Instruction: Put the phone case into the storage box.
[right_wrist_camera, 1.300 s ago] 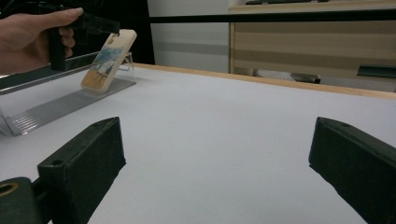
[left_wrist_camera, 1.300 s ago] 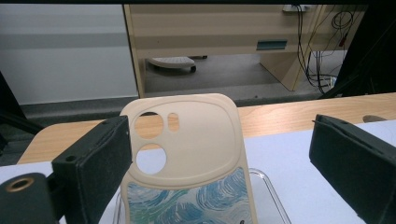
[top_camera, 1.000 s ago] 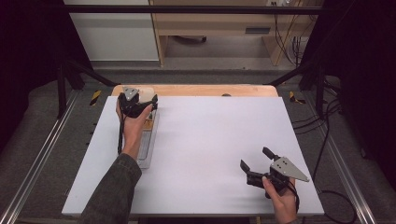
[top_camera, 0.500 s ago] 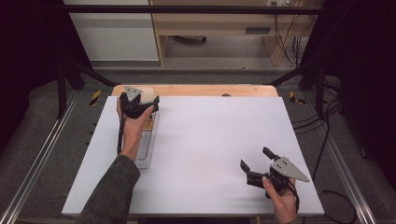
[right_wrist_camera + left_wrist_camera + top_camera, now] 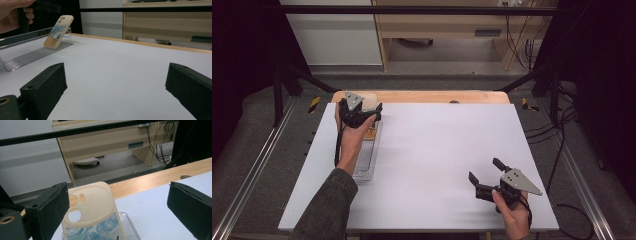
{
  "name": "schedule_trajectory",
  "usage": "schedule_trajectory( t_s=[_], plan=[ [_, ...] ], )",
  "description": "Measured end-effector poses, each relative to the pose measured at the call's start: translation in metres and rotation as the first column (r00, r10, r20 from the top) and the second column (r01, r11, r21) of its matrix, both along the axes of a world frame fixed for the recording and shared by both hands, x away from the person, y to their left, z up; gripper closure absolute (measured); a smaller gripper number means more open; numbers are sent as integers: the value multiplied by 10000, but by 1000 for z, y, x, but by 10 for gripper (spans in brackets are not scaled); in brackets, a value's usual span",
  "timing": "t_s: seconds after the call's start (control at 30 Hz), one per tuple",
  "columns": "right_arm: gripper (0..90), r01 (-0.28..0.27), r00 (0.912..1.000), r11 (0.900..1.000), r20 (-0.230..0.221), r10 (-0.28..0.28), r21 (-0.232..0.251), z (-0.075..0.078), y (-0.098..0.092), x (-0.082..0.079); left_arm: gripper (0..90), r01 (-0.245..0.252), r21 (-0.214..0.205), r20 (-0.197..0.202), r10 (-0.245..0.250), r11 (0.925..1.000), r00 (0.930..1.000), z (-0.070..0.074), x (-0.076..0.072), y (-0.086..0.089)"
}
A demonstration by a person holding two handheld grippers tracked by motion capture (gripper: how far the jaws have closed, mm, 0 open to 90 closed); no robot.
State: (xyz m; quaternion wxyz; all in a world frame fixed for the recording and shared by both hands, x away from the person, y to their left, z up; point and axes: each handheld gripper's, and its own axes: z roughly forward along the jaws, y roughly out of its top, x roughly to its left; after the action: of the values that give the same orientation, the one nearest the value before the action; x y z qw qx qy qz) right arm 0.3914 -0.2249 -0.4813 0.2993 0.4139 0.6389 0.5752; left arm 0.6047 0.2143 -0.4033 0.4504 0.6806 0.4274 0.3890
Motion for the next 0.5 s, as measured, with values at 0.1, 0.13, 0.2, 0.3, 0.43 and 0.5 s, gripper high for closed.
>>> schedule_trajectory(
  t_s=[0.1, 0.13, 0.2, 0.3, 0.43, 0.5],
  plan=[
    [32, 3, 10000, 10000, -13, -3, 20, 0, 1, 0, 37, 157, 171, 59, -158, 9997, 9999, 4, -5, -1],
    [32, 3, 10000, 10000, -13, -3, 20, 0, 1, 0, 37, 194, 210, 95, -196, 9996, 9998, 4, -6, -1],
    [32, 12, 10000, 10000, -2, -12, 14, 0, 0, 0, 36, 335, 406, 139, -341, 9986, 9993, 7, -10, -3],
    [32, 27, 10000, 10000, -5, -27, 9, 0, 0, 0, 33, 540, 661, 224, -556, 9963, 9982, 11, -15, -7],
    [32, 42, 10000, 10000, -6, -42, -21, 0, 0, 0, 33, 799, 965, 294, -831, 9921, 9961, 15, -21, -12],
    [32, 52, 10000, 10000, -10, -52, -16, 0, 0, 0, 33, 888, 1056, 326, -927, 9904, 9952, 16, -23, -14]
  ],
)
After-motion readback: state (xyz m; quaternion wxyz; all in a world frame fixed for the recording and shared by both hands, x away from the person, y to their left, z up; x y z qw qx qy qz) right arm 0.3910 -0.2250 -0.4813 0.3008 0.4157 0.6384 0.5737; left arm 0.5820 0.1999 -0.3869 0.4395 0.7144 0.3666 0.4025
